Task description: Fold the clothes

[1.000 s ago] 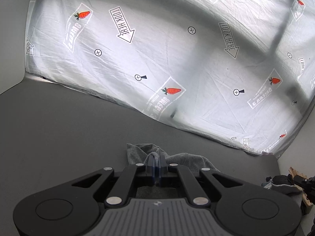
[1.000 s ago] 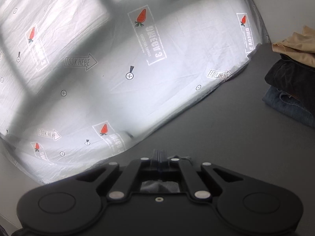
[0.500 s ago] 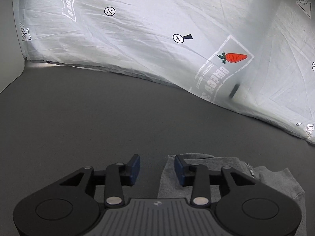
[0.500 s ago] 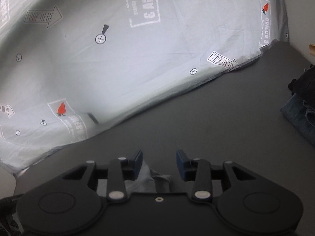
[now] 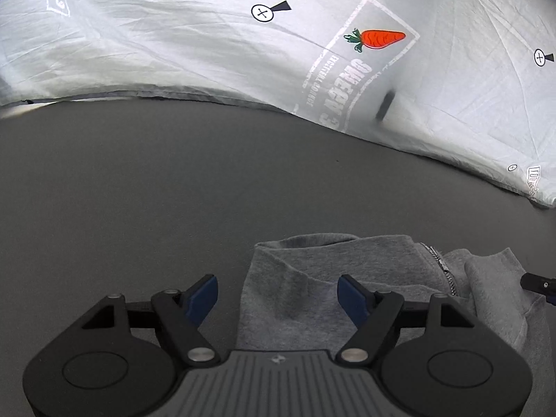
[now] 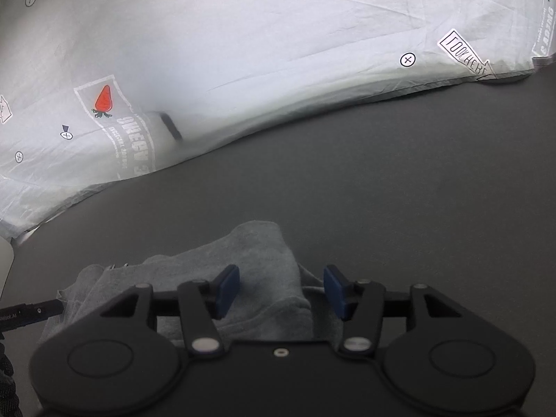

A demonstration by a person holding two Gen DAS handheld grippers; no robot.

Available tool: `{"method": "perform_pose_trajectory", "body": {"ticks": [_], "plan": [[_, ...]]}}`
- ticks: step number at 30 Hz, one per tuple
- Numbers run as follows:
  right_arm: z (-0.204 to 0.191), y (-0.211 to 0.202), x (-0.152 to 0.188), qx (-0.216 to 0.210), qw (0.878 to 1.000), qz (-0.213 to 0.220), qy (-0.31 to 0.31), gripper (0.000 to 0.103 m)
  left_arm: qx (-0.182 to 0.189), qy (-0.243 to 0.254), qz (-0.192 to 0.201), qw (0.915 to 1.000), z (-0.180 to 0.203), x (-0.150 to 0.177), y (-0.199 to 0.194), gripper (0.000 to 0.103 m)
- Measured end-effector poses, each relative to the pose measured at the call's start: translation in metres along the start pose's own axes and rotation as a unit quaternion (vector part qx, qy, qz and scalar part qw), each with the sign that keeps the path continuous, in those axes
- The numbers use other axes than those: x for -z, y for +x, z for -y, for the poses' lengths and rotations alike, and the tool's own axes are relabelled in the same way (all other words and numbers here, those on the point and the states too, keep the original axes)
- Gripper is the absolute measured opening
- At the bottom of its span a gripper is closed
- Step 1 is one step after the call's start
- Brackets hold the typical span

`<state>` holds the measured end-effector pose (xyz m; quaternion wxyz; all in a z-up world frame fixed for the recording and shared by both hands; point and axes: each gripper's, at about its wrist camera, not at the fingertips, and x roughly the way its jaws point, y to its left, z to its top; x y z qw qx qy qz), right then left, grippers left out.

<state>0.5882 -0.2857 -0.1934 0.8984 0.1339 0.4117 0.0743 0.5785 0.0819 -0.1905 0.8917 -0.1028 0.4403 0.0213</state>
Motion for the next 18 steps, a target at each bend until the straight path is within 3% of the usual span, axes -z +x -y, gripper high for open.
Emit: {"method": "perform_pose_trajectory", "body": {"ticks": [3, 5, 7, 12, 14, 16, 18], "plan": [[-0.004, 0.009, 0.001, 0.007, 1.000, -0.002, -0.009, 0.055, -0.001, 0.021, 0.001, 0.9998, 0.010, -0.002, 0.003, 0.067], [-0.005, 0.011, 0.002, 0.008, 1.000, -0.003, -0.010, 0.055, -0.019, 0.044, -0.010, 0.9988, 0.017, 0.000, 0.006, 0.036], [-0.005, 0.011, 0.003, 0.011, 1.000, -0.002, -0.009, 0.055, -0.030, 0.060, -0.018, 0.9976, 0.021, 0.003, 0.009, 0.015], [-0.006, 0.016, 0.004, 0.015, 1.000, -0.004, -0.009, 0.056, -0.034, 0.076, -0.016, 0.9964, 0.026, 0.008, 0.010, 0.016], [-0.006, 0.019, 0.006, 0.014, 1.000, -0.006, -0.008, 0.055, -0.045, 0.085, -0.008, 0.9954, 0.029, 0.010, 0.012, 0.003], [-0.007, 0.015, 0.006, 0.018, 1.000, 0.008, -0.012, 0.041, -0.057, 0.079, 0.001, 0.9952, 0.030, 0.009, 0.011, 0.003], [-0.010, 0.006, 0.005, 0.029, 0.999, 0.031, -0.018, 0.006, -0.062, 0.061, 0.008, 0.9962, 0.029, 0.005, 0.006, 0.002]]}}
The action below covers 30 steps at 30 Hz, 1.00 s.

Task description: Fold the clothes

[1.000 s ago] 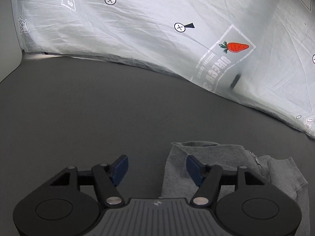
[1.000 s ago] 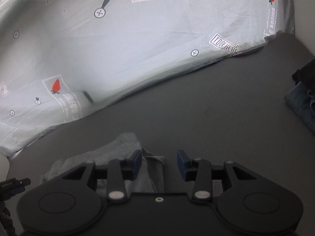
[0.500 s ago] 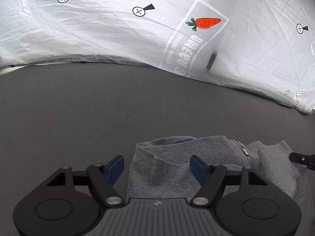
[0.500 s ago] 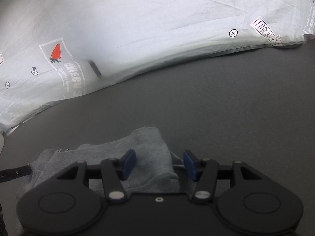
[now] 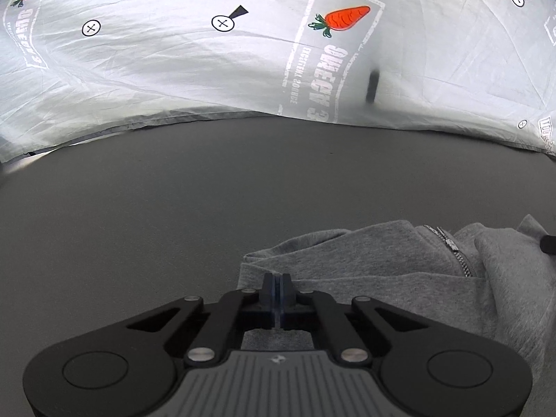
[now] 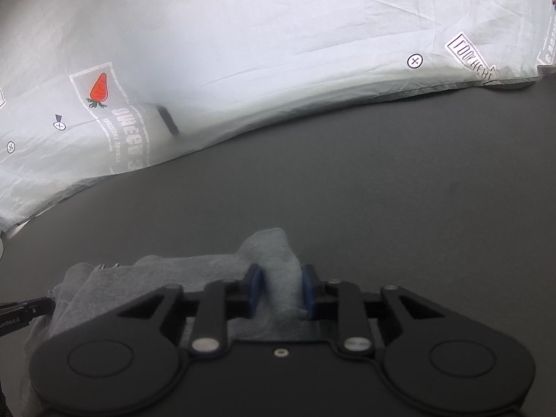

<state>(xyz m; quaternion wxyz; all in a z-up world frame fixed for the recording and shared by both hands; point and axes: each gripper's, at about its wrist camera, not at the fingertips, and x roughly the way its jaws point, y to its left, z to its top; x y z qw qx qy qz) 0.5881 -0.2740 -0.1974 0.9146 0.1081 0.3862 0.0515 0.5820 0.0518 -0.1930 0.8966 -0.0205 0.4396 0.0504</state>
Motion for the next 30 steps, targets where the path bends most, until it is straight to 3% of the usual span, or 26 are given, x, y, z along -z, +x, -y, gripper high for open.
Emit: {"method": "perform_pose_trajectory", "body": {"ticks": [2, 8, 12, 14, 16, 18, 19, 20, 21, 23, 25, 27, 30], "plan": [[-0.002, -0.009, -0.002, 0.011, 1.000, 0.023, -0.006, 0.003, 0.004, -0.038, 0.020, 0.9991, -0.007, -0.012, -0.015, 0.002], [-0.005, -0.044, -0.012, 0.047, 0.995, 0.078, -0.035, 0.003, -0.001, -0.073, 0.081, 0.9940, -0.022, -0.046, -0.039, 0.002], [0.014, -0.035, -0.011, 0.062, 0.996, 0.063, -0.008, 0.003, 0.015, -0.125, 0.037, 0.9914, -0.030, -0.045, 0.005, 0.003], [0.020, -0.020, -0.006, 0.074, 0.997, 0.037, -0.001, 0.004, -0.007, -0.155, -0.002, 0.9880, -0.033, -0.039, 0.031, 0.005], [0.019, -0.013, -0.001, 0.125, 0.991, 0.032, -0.027, 0.007, -0.050, -0.156, -0.017, 0.9863, -0.035, -0.033, 0.043, 0.008], [0.017, -0.015, 0.002, 0.161, 0.985, 0.036, -0.054, 0.018, -0.040, -0.168, -0.009, 0.9849, -0.043, -0.030, 0.033, 0.020], [0.018, -0.020, 0.003, 0.161, 0.984, 0.041, -0.058, 0.023, -0.033, -0.172, -0.004, 0.9845, -0.046, -0.028, 0.024, 0.034], [0.016, -0.026, 0.004, 0.153, 0.985, 0.044, -0.065, 0.030, -0.026, -0.169, 0.004, 0.9852, -0.047, -0.026, 0.012, 0.043], [0.015, -0.031, 0.006, 0.144, 0.986, 0.046, -0.073, 0.040, -0.018, -0.161, 0.015, 0.9866, -0.047, -0.022, 0.000, 0.046], [0.006, -0.041, 0.013, 0.117, 0.988, 0.048, -0.091, 0.050, 0.001, -0.132, 0.022, 0.9910, -0.038, -0.013, -0.022, 0.066], [-0.004, -0.049, 0.021, 0.077, 0.991, 0.042, -0.105, 0.058, 0.024, -0.090, 0.020, 0.9954, -0.023, -0.004, -0.037, 0.077], [-0.010, -0.054, 0.031, 0.028, 0.995, 0.026, -0.092, 0.071, 0.031, -0.045, 0.019, 0.9983, -0.006, 0.010, -0.047, 0.079], [-0.007, -0.057, 0.041, 0.044, 0.998, 0.017, -0.047, 0.074, 0.019, -0.024, -0.011, 0.9995, 0.009, 0.030, -0.043, 0.083]]}}
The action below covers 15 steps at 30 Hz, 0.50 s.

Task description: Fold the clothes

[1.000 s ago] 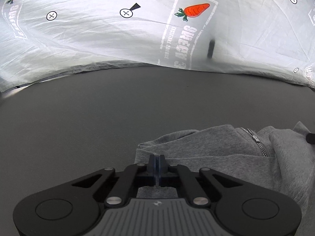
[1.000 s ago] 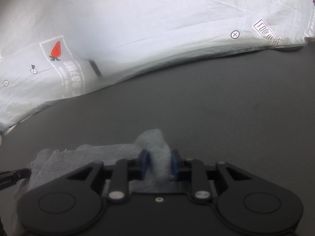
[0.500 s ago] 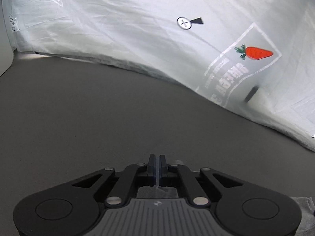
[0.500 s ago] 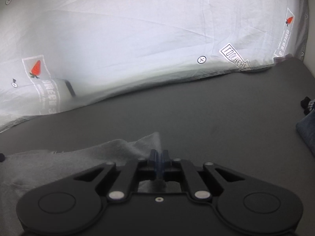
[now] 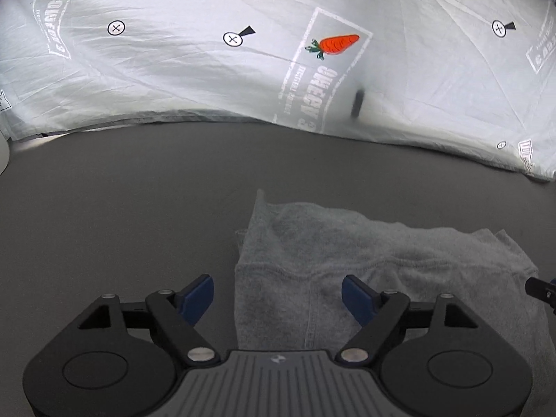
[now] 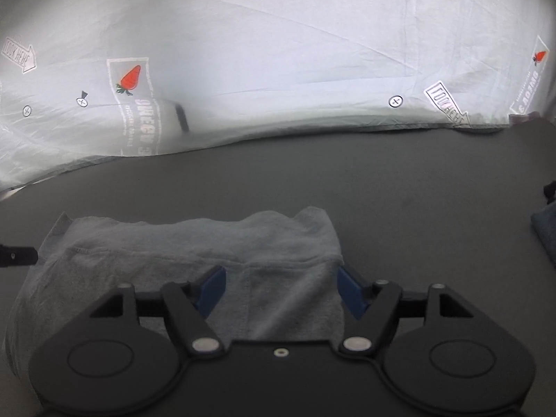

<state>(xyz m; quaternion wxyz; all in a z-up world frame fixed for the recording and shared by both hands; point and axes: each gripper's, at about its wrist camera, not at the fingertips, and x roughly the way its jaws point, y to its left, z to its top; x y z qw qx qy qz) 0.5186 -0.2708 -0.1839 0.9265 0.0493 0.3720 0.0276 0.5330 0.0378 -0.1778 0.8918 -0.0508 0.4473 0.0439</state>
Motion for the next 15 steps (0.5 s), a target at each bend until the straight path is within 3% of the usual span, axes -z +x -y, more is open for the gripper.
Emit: {"method": "perform_pose_trajectory", "body": {"ticks": [6, 10, 15], "plan": [[0.014, 0.007, 0.020, -0.005, 0.997, -0.050, 0.066, 0.085, 0.025, -0.047, -0.049, 0.9974, -0.014, 0.012, 0.018, 0.085], [0.024, 0.017, 0.032, -0.020, 0.993, -0.074, 0.092, 0.088, 0.041, -0.067, -0.067, 0.9946, -0.025, 0.010, 0.030, 0.094], [0.026, 0.025, 0.032, -0.034, 0.993, -0.084, 0.080, 0.094, 0.071, -0.079, -0.085, 0.9907, -0.035, 0.012, 0.043, 0.098]]}}
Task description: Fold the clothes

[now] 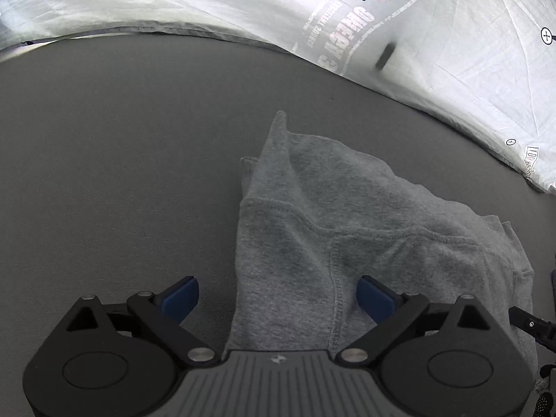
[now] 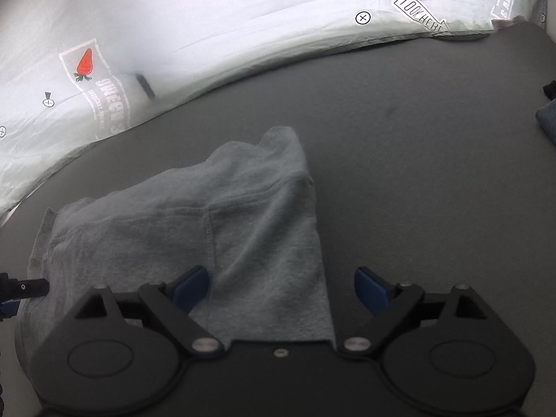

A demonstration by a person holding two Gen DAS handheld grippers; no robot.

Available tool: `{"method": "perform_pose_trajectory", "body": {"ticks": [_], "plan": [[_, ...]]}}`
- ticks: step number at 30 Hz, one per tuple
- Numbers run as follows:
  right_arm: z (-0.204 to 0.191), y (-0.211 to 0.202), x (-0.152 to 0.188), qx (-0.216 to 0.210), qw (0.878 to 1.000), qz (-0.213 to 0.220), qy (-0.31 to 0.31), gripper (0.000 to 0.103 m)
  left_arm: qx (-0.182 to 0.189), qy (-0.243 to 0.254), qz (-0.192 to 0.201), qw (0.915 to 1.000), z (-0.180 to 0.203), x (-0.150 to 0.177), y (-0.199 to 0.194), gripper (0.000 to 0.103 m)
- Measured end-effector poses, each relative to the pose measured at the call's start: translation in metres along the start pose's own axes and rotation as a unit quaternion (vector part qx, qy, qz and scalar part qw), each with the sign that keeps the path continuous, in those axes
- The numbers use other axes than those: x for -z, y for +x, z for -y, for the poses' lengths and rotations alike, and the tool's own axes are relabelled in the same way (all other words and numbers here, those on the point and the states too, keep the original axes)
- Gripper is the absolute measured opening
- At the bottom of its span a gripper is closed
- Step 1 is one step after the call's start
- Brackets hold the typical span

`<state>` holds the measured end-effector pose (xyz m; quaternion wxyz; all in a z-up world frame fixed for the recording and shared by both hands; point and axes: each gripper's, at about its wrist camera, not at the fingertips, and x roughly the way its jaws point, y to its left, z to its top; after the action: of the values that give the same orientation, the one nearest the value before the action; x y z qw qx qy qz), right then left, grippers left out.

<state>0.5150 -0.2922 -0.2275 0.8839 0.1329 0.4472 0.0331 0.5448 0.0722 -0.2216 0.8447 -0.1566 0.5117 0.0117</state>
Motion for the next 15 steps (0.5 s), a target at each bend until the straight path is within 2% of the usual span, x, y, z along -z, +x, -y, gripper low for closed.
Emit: {"method": "perform_pose_trajectory", "body": {"ticks": [5, 9, 12, 15], "plan": [[0.011, 0.007, -0.002, -0.022, 1.000, -0.014, 0.007, 0.096, 0.030, 0.005, -0.013, 0.9995, -0.005, -0.006, 0.010, 0.103], [0.013, 0.011, -0.003, -0.035, 0.999, -0.012, -0.004, 0.099, 0.040, 0.045, -0.020, 0.9980, -0.001, -0.010, 0.014, 0.103], [0.015, 0.011, -0.003, -0.045, 0.999, -0.011, -0.011, 0.100, 0.079, 0.063, -0.029, 0.9945, 0.001, -0.014, 0.018, 0.103], [0.017, 0.012, -0.005, -0.061, 0.998, -0.011, -0.017, 0.102, 0.094, 0.092, -0.025, 0.9910, 0.007, -0.014, 0.023, 0.103]]}}
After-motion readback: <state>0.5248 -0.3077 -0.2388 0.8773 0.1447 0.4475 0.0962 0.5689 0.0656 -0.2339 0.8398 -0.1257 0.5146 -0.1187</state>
